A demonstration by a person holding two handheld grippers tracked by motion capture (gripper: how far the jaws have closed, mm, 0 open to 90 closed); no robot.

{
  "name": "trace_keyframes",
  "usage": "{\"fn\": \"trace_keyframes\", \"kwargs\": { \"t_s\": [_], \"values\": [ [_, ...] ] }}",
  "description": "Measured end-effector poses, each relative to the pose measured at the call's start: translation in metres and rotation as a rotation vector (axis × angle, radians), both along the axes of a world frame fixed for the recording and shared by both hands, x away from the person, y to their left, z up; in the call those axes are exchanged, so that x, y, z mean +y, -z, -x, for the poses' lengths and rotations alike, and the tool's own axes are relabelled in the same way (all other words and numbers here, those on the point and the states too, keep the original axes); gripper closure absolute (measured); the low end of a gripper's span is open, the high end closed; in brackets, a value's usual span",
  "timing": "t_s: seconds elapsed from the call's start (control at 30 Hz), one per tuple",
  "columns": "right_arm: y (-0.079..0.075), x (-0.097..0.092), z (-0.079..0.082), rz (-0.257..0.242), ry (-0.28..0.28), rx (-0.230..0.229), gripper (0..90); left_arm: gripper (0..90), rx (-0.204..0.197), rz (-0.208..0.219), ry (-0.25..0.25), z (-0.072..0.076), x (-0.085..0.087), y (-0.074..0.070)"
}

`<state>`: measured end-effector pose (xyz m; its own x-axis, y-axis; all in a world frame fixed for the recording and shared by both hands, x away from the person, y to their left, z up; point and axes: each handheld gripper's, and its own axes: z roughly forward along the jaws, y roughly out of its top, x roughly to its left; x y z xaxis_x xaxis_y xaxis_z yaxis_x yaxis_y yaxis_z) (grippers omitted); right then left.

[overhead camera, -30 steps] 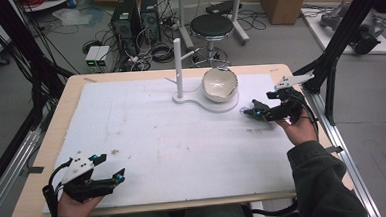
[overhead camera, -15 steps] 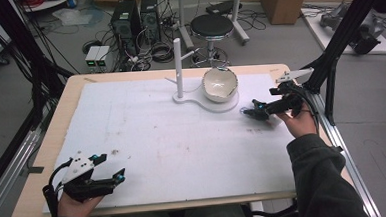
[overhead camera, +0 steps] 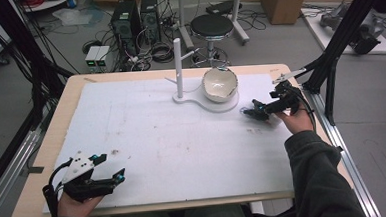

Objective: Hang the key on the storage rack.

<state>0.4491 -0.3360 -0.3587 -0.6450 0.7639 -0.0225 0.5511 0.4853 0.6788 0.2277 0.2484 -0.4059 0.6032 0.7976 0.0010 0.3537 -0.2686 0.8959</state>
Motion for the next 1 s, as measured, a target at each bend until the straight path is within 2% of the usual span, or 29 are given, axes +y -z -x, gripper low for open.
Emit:
{"fn": "trace_keyframes", "kwargs": {
  "t_s": [0.07,0.1,0.17,0.23,0.47,0.53,0.7,0.8,1.0],
  "values": [
    [0.005,-0.003,-0.002,0.004,0.008,0.012,16.4,20.8,0.002,0.002,0.001,0.0,0.0,0.0],
    [0.01,-0.004,-0.003,0.026,0.013,0.03,16.4,20.8,0.002,0.002,0.001,0.0,0.0,0.0],
    [0.013,-0.005,-0.004,0.031,0.011,0.028,16.5,20.8,0.004,0.0,0.002,0.0,0.0,0.0],
    [0.018,-0.004,-0.006,0.059,0.001,0.046,16.7,20.8,0.003,0.002,0.001,0.0,0.0,0.0],
    [0.023,0.001,-0.01,0.089,-0.02,0.066,18.8,20.8,0.005,-0.002,0.001,0.0,0.0,0.0],
    [0.028,0.004,-0.013,0.119,-0.031,0.082,19.2,20.8,0.005,-0.003,0.002,-0.001,0.0,0.0],
    [0.032,0.009,-0.016,0.141,-0.039,0.098,21.9,20.8,0.005,-0.002,0.003,-0.001,0.0,0.0],
    [0.036,0.012,-0.018,0.175,-0.052,0.097,22.1,20.8,0.006,0.0,0.001,-0.001,0.0,0.0],
    [0.039,0.014,-0.02,0.216,-0.042,0.097,24.0,20.8,0.005,0.002,0.002,-0.001,0.0,0.001]
  ]
}}
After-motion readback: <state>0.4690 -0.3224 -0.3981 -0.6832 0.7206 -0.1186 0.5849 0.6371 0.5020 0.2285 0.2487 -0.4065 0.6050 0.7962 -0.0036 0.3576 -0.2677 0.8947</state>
